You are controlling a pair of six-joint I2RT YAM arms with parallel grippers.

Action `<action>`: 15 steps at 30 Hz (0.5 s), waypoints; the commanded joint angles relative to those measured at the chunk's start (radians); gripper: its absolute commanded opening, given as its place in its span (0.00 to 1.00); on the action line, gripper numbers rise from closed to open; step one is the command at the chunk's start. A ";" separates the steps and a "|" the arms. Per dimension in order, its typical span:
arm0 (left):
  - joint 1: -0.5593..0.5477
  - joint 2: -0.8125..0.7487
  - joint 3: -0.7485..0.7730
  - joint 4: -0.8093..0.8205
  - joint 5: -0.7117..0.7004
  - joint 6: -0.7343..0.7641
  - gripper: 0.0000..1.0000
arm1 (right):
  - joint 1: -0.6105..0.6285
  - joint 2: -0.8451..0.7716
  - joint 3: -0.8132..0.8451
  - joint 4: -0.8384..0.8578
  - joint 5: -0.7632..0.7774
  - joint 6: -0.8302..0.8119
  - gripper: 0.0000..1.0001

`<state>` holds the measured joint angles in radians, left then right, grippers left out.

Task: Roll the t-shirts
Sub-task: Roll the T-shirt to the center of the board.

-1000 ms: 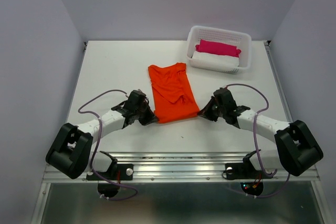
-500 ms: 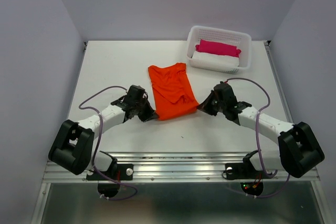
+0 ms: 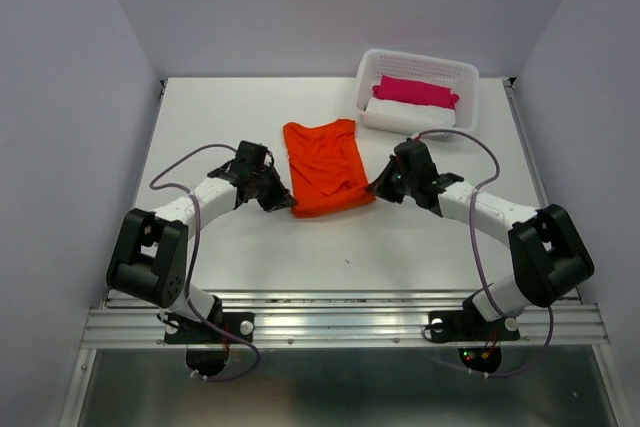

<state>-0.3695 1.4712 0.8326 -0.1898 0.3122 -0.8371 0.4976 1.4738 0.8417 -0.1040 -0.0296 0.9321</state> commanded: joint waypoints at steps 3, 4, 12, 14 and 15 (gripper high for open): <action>0.038 0.067 0.108 -0.034 0.047 0.076 0.00 | -0.014 0.065 0.111 0.021 0.062 -0.036 0.01; 0.049 0.077 0.126 -0.036 0.051 0.088 0.00 | -0.014 0.088 0.120 0.021 0.065 -0.041 0.01; 0.095 0.198 0.226 -0.039 0.087 0.161 0.40 | -0.033 0.209 0.218 0.044 0.082 -0.076 0.01; 0.101 0.221 0.249 -0.049 0.088 0.184 0.55 | -0.033 0.247 0.237 0.047 0.082 -0.088 0.03; 0.104 0.239 0.260 -0.054 0.085 0.188 0.59 | -0.033 0.261 0.244 0.049 0.085 -0.090 0.04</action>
<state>-0.2787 1.6749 1.0195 -0.2264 0.3779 -0.7132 0.4789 1.6901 1.0222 -0.0971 0.0185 0.8787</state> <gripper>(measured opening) 0.518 0.031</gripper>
